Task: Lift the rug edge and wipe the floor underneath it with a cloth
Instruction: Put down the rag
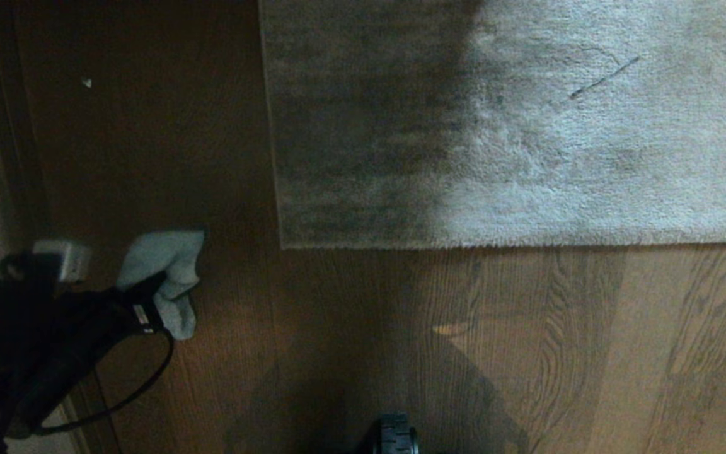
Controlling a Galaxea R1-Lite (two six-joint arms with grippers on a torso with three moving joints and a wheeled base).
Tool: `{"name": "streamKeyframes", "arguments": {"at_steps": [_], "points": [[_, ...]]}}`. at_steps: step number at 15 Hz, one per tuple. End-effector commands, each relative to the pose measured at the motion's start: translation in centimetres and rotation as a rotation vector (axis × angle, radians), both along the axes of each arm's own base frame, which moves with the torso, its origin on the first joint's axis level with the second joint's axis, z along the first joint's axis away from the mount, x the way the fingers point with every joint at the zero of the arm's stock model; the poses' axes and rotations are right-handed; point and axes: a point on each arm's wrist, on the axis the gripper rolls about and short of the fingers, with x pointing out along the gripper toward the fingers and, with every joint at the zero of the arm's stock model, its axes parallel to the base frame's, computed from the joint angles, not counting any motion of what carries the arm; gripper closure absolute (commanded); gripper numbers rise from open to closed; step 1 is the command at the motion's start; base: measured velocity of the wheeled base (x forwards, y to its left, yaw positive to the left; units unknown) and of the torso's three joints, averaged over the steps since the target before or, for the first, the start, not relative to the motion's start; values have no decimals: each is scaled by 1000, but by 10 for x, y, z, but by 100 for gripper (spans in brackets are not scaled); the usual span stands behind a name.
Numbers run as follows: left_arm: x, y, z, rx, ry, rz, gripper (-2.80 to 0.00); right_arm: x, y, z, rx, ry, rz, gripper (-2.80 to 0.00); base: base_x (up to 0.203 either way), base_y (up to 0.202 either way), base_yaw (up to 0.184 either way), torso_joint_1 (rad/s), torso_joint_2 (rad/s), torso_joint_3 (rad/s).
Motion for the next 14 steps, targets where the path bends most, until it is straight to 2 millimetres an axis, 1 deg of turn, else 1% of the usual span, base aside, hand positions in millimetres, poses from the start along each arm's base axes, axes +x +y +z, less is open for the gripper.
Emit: {"name": "streamKeyframes", "arguments": {"at_steps": [1, 4, 8, 13, 14], "points": [[27, 3, -16, 5, 3, 9, 0, 0, 0, 0, 0, 1, 1, 0, 0, 0, 0, 0, 0, 0], [41, 4, -18, 5, -7, 18, 0, 0, 0, 0, 0, 1, 1, 0, 0, 0, 0, 0, 0, 0], [47, 5, -23, 5, 3, 19, 0, 0, 0, 0, 0, 2, 1, 0, 0, 0, 0, 0, 0, 0], [71, 7, -19, 9, -57, 28, 0, 0, 0, 0, -2, 1, 1, 0, 0, 0, 0, 0, 0, 0], [77, 12, -17, 16, -73, 47, 0, 0, 0, 0, -2, 2, 1, 0, 0, 0, 0, 0, 0, 0]]}}
